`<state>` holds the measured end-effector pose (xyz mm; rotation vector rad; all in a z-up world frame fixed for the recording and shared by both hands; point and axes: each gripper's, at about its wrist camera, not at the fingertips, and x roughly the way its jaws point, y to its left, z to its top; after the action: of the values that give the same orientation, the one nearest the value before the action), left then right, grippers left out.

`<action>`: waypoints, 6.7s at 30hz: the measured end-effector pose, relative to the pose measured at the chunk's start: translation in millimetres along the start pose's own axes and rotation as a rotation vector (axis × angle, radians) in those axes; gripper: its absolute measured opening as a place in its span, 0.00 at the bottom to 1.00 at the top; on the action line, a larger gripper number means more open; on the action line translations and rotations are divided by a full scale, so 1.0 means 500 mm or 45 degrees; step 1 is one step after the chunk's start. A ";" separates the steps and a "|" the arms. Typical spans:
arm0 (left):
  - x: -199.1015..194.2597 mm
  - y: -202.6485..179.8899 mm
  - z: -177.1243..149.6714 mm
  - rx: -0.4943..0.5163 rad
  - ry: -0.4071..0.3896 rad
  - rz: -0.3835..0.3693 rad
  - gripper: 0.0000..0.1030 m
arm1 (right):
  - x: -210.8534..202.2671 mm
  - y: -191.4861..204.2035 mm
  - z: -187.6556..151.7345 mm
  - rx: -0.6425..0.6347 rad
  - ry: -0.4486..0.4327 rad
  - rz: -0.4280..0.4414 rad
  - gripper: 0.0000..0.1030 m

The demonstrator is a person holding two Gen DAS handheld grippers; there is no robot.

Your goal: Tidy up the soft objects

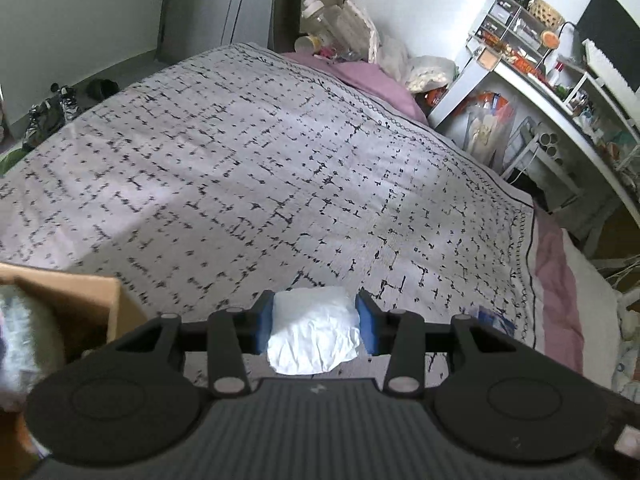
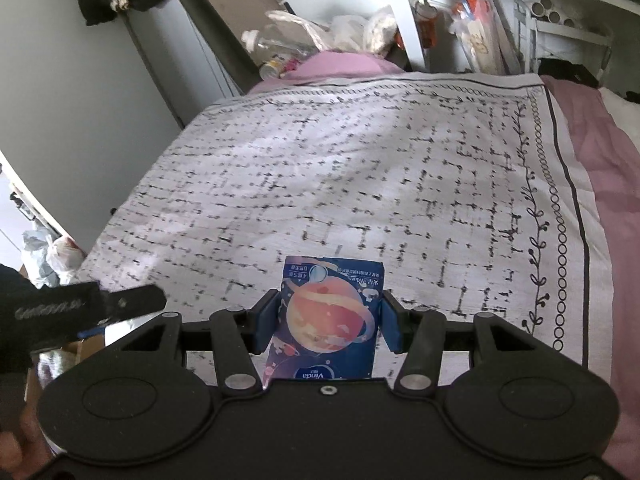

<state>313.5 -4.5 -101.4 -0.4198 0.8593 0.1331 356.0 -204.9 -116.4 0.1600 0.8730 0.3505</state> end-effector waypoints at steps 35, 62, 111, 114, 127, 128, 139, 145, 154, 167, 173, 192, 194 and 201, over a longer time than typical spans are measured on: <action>-0.297 0.258 -0.078 -0.154 -0.073 0.065 0.41 | -0.153 0.268 -0.057 -0.263 -0.114 0.150 0.49; -0.330 0.380 -0.129 -0.265 0.026 0.060 0.46 | -0.130 0.427 -0.165 -0.376 0.086 0.268 0.50; -0.381 0.314 -0.126 -0.096 0.108 0.053 0.90 | -0.247 0.282 -0.188 -0.151 0.070 0.150 1.00; -0.391 0.302 -0.128 -0.074 0.103 0.038 0.91 | -0.272 0.268 -0.187 -0.111 0.049 0.138 1.00; -0.470 0.263 -0.162 0.002 0.035 0.027 0.92 | -0.367 0.256 -0.207 -0.102 -0.031 0.136 1.00; -0.476 0.259 -0.166 0.014 0.031 0.028 0.92 | -0.374 0.257 -0.210 -0.105 -0.031 0.133 1.00; -0.542 0.240 -0.213 0.053 -0.016 0.021 0.92 | -0.444 0.264 -0.250 -0.148 -0.066 0.149 1.00; -0.578 0.234 -0.238 0.071 -0.043 0.033 0.92 | -0.480 0.267 -0.271 -0.175 -0.087 0.165 1.00; -0.629 0.205 -0.273 0.143 -0.096 0.085 0.92 | -0.528 0.272 -0.296 -0.229 -0.112 0.142 1.00; -0.686 0.185 -0.321 0.171 -0.143 0.146 0.92 | -0.582 0.270 -0.326 -0.255 -0.143 0.153 1.00; -0.705 0.177 -0.334 0.184 -0.168 0.153 0.92 | -0.597 0.264 -0.334 -0.264 -0.156 0.131 1.00; -0.728 0.167 -0.340 0.212 -0.190 0.154 0.92 | -0.610 0.268 -0.335 -0.288 -0.160 0.133 1.00; -0.728 0.167 -0.339 0.210 -0.191 0.158 0.92 | -0.610 0.270 -0.336 -0.291 -0.163 0.127 1.00; -0.725 0.168 -0.338 0.207 -0.184 0.158 0.92 | -0.605 0.269 -0.337 -0.295 -0.162 0.118 1.00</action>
<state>-65.0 22.2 50.0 -0.2021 0.7473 0.2042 15.8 -190.9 32.1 0.0074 0.6949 0.5197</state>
